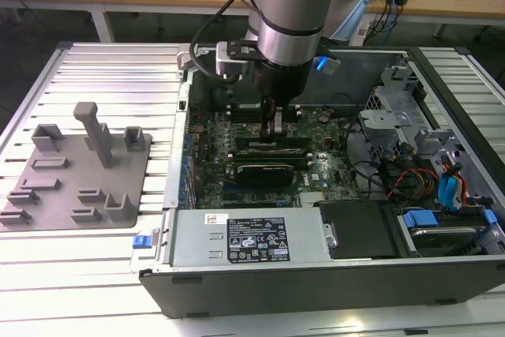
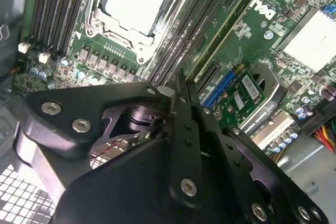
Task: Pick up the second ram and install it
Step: 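Insert the second ram into the second slot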
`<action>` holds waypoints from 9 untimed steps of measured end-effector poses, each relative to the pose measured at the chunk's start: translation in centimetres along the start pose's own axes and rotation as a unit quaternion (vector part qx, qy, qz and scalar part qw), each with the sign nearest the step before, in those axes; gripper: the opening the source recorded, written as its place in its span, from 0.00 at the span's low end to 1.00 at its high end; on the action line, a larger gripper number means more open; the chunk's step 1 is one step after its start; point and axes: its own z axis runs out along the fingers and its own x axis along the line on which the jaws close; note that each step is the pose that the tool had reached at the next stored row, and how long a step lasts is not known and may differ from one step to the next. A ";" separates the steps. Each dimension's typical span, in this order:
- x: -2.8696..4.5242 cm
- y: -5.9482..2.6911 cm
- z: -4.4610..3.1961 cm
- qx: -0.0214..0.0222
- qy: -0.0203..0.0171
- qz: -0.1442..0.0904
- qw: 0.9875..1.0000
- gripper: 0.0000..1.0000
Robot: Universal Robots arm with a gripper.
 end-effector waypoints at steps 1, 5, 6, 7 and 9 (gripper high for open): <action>0.00 -0.01 0.09 0.000 0.000 0.000 1.000 0.09; 0.03 -0.03 0.51 0.000 0.000 0.000 1.000 0.09; 0.03 -0.03 0.60 0.000 0.000 0.000 1.000 0.09; 0.04 -0.04 0.73 0.000 0.000 0.000 1.000 0.09; 0.04 -0.05 0.87 0.000 0.000 0.000 1.000 0.09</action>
